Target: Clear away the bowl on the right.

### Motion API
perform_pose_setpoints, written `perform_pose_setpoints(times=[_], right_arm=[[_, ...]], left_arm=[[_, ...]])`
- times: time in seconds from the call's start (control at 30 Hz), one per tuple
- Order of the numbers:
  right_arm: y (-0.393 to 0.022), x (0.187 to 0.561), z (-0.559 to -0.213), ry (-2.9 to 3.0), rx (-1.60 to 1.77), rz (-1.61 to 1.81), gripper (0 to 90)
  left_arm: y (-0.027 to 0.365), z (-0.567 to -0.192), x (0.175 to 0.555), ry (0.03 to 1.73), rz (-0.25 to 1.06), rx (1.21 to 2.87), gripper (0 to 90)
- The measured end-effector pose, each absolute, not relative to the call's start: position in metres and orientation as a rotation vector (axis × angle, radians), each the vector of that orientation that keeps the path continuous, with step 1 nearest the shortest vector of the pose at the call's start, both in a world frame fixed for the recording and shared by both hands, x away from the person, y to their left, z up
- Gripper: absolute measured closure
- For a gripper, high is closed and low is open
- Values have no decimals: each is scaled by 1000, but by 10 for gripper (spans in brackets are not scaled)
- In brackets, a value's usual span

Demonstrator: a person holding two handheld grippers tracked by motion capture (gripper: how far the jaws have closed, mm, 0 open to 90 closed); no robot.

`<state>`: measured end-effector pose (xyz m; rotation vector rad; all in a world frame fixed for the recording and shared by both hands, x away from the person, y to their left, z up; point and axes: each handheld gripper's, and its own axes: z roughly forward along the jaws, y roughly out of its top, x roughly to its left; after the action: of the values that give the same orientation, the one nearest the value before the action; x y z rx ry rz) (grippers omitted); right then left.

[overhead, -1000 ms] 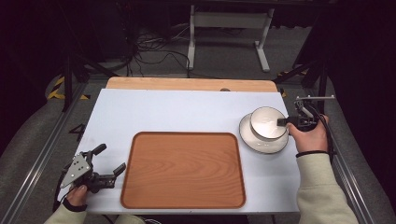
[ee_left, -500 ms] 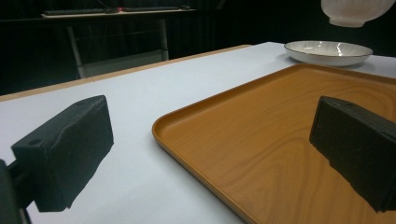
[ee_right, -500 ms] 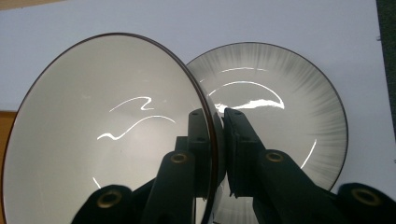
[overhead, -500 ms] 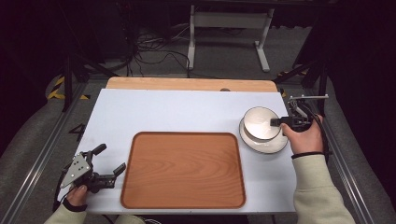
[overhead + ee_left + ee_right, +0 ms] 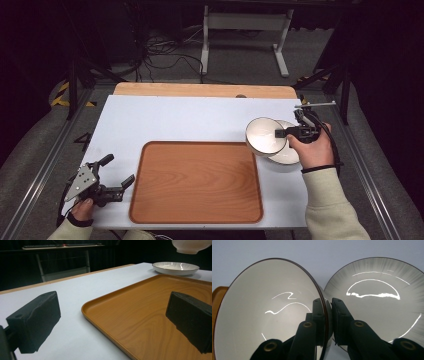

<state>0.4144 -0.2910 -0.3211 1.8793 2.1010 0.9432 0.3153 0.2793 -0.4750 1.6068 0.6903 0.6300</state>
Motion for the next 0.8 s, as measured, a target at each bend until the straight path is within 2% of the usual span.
perform_pose_setpoints(times=[0.8], right_arm=[[-226, 388, -311, 2252, 1757, 1025, 816]], left_arm=[[279, -475, 315, 689, 630, 1607, 2]])
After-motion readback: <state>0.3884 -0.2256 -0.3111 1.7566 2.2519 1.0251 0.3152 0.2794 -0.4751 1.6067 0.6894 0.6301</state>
